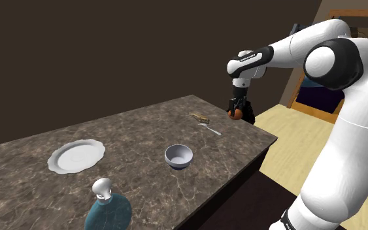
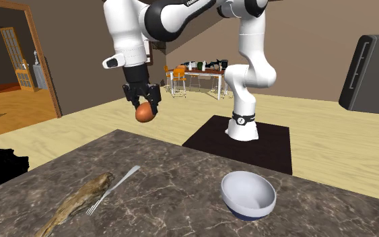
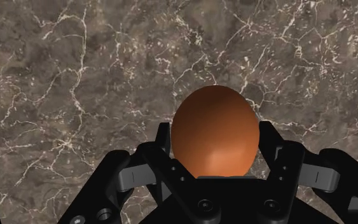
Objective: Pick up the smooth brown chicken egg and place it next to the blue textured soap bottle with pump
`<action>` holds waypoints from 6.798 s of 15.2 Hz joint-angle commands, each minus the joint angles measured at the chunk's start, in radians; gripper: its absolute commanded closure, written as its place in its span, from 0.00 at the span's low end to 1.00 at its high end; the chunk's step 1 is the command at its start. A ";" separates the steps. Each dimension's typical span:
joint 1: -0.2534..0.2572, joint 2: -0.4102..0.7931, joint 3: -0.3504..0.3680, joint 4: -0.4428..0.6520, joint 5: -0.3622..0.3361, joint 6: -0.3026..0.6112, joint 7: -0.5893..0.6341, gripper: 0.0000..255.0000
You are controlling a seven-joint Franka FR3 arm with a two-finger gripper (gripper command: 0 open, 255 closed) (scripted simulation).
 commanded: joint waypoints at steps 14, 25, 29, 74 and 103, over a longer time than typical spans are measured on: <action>0.002 -0.039 -0.002 0.162 -0.015 -0.198 0.011 1.00; 0.000 -0.039 -0.004 0.310 -0.016 -0.346 0.010 1.00; -0.002 -0.033 -0.005 0.364 -0.014 -0.395 0.009 1.00; 0.450 -0.333 0.674 0.015 0.161 -0.251 1.110 1.00; 0.510 -0.183 0.770 -0.153 0.145 0.082 1.218 1.00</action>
